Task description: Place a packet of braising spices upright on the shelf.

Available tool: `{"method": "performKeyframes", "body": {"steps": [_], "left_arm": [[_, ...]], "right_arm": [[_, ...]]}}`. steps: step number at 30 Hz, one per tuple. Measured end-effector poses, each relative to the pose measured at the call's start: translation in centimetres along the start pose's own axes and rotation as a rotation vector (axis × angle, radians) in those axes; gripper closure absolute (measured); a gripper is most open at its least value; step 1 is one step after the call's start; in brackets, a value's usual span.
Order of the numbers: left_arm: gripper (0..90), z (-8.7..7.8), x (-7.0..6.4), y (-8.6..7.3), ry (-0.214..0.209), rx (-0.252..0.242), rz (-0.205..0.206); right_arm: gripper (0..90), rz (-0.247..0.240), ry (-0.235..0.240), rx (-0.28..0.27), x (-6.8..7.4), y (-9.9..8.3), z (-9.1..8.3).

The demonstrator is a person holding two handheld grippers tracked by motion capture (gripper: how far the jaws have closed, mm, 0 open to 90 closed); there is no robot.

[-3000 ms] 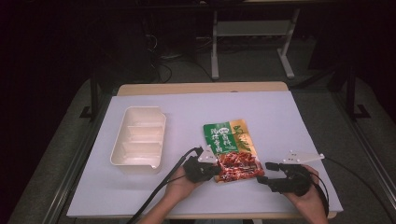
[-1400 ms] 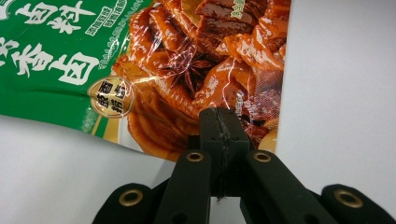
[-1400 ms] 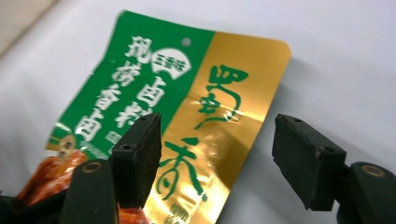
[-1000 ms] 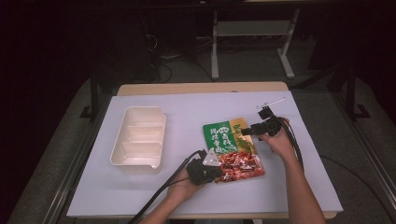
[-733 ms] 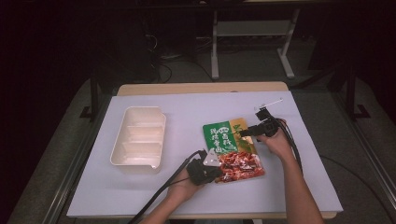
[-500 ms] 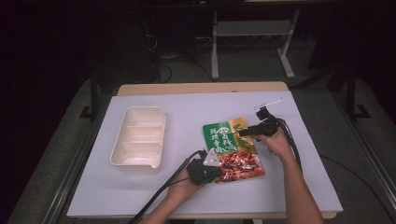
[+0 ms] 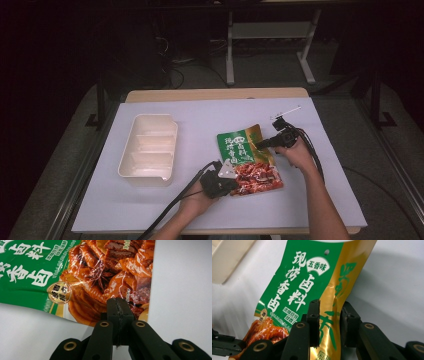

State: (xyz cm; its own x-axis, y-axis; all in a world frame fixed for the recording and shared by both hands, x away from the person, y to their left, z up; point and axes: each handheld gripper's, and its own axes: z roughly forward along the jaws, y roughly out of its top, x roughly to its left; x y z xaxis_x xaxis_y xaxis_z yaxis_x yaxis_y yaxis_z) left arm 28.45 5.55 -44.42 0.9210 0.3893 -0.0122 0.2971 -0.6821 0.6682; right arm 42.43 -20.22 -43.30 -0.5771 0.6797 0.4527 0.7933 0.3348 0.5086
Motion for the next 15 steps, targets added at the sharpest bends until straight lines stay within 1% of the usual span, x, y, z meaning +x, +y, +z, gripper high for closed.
{"method": "performKeyframes", "body": {"steps": [1,2,3,5,6,7,8,9,10,13,14,15], "left_arm": [[90.0,0.0,0.1,0.0,0.000,0.007,0.009],[90.0,0.0,0.0,0.0,0.000,0.001,0.001],[90.0,0.0,0.0,0.0,0.001,0.001,0.001],[90.0,0.0,0.0,0.0,0.002,0.001,0.001],[90.0,0.0,0.0,0.0,0.000,0.001,0.001],[90.0,0.0,0.0,0.0,0.000,0.001,0.001],[90.0,0.0,0.0,0.0,0.001,0.001,0.001],[90.0,0.0,0.0,0.0,0.001,0.001,0.001],[90.0,0.0,0.0,0.0,0.002,0.001,0.002],[90.0,0.0,0.0,0.0,0.001,0.001,0.000],[90.0,0.0,0.0,0.0,0.001,0.008,0.006],[90.0,0.0,-0.1,0.0,0.002,-0.001,-0.004]], "right_arm": [[71.9,0.000,-0.001,0.006,0.0,0.0,0.2],[71.9,0.000,-0.003,0.009,0.0,0.0,0.3],[71.9,0.009,-0.008,0.015,-0.1,0.0,0.4],[73.3,0.006,-0.016,0.019,-0.2,0.0,0.7],[78.4,0.001,-0.031,0.026,0.0,0.0,0.9],[82.6,0.008,-0.050,0.032,0.1,0.0,0.9],[86.7,-0.009,-0.062,0.027,0.0,0.0,0.9],[86.7,-0.009,-0.062,0.027,0.0,0.0,0.9],[88.9,-0.001,-0.053,0.022,0.1,0.0,0.7],[89.2,0.002,-0.043,0.015,0.4,0.1,0.3],[89.2,-0.004,-0.025,0.008,0.4,0.1,0.0],[89.3,-0.006,0.009,-0.002,0.6,0.1,-0.6]]}}
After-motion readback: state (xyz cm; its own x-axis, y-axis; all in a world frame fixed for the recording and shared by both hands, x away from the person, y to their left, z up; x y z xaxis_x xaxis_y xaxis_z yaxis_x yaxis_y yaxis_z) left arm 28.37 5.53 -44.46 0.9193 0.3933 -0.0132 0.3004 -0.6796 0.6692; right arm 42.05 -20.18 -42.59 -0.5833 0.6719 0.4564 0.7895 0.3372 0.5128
